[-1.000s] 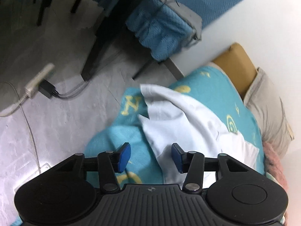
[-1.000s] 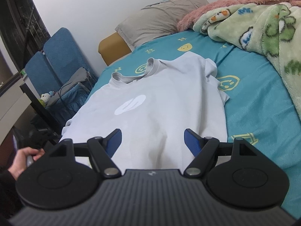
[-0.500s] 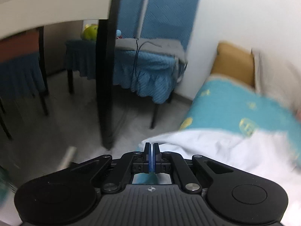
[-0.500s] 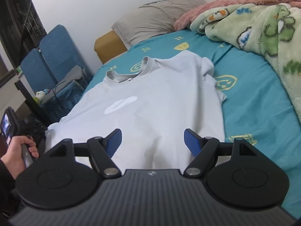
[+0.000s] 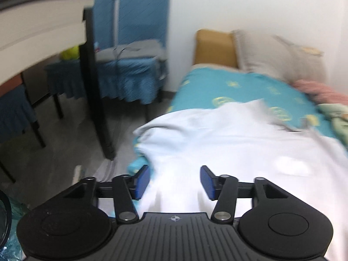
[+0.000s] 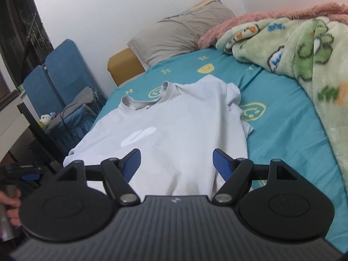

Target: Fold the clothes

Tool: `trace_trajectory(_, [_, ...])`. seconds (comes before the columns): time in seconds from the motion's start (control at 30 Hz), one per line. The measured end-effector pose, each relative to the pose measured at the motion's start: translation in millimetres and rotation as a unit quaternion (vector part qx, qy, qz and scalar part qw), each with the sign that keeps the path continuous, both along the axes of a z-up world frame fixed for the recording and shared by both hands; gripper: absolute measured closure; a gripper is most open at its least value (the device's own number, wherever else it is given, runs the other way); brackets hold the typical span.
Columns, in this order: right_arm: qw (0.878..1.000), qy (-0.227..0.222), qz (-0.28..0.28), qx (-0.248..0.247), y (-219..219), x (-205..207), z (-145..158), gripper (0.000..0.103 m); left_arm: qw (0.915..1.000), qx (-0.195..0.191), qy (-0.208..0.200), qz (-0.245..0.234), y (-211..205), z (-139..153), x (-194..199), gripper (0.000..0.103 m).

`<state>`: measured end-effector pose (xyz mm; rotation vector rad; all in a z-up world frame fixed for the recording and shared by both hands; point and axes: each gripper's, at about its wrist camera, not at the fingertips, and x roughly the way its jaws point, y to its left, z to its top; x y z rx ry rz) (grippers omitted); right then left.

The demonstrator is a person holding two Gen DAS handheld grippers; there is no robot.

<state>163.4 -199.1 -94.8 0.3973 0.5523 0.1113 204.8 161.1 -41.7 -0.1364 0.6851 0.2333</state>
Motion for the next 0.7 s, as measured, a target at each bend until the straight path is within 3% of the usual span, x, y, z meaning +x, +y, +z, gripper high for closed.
trace_trajectory(0.17, [1.000,-0.014,0.001,0.003,-6,-11,11,0.028,0.9985,-0.026,-0.029,-0.039,-51,30,-53,0.030])
trace_trajectory(0.27, [1.000,-0.016,-0.005,0.011,-11,-20,16,0.028,0.9974,-0.034,-0.037,-0.051,-73,28,-80,0.020])
trace_trajectory(0.43, [0.999,-0.013,-0.019,0.047,-25,-26,21,0.028,0.9968,-0.031,-0.024,-0.069,-95,22,-106,0.015])
trace_trajectory(0.53, [0.998,-0.018,-0.022,0.054,-33,-16,21,0.028,0.9965,-0.031,-0.027,-0.073,-94,15,-109,0.009])
trace_trajectory(0.7, [0.998,-0.007,-0.037,0.052,-66,27,4,0.028,0.9964,-0.032,-0.017,-0.077,-97,1,-98,0.009])
